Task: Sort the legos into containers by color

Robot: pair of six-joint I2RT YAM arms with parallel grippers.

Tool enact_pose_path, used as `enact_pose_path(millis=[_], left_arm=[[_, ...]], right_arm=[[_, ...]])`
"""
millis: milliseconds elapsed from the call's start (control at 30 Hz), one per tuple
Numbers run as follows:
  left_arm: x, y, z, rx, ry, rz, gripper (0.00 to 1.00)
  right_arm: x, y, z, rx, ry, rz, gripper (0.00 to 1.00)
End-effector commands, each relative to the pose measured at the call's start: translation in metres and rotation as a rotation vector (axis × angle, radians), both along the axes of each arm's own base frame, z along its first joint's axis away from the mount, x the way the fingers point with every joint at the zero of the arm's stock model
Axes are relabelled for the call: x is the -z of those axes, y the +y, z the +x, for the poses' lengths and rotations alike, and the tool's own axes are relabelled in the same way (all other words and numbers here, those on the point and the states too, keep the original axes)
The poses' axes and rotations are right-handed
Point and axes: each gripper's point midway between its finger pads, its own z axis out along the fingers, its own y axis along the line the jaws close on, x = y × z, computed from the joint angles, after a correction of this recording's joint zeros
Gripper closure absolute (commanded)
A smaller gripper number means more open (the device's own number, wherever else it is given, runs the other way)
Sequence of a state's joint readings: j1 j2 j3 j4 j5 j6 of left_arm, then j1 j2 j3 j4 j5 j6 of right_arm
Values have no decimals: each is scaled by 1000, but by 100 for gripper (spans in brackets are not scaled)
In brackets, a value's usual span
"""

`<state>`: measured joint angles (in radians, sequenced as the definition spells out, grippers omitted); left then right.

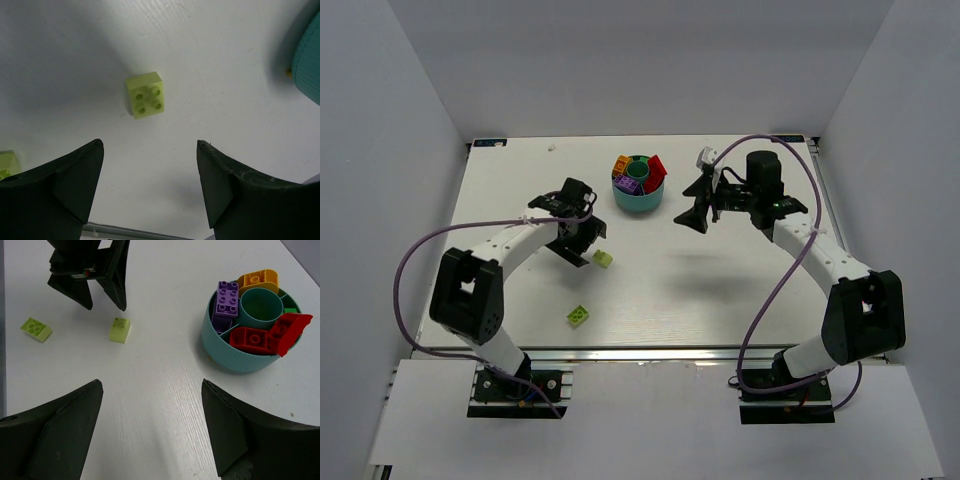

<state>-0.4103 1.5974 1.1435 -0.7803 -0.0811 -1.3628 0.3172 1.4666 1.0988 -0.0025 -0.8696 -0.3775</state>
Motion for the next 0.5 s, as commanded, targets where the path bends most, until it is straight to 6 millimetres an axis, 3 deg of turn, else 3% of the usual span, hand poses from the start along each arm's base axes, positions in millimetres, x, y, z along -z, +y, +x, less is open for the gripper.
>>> enact_pose_path(millis=[0,467], left_arm=[[1,1,6,-4,31,49,16],[37,-10,15,12,134,59,19]], right_arm=[[-18,-2,-1,-3,-39,38,16],[-15,-12,9,38,-20,47,16]])
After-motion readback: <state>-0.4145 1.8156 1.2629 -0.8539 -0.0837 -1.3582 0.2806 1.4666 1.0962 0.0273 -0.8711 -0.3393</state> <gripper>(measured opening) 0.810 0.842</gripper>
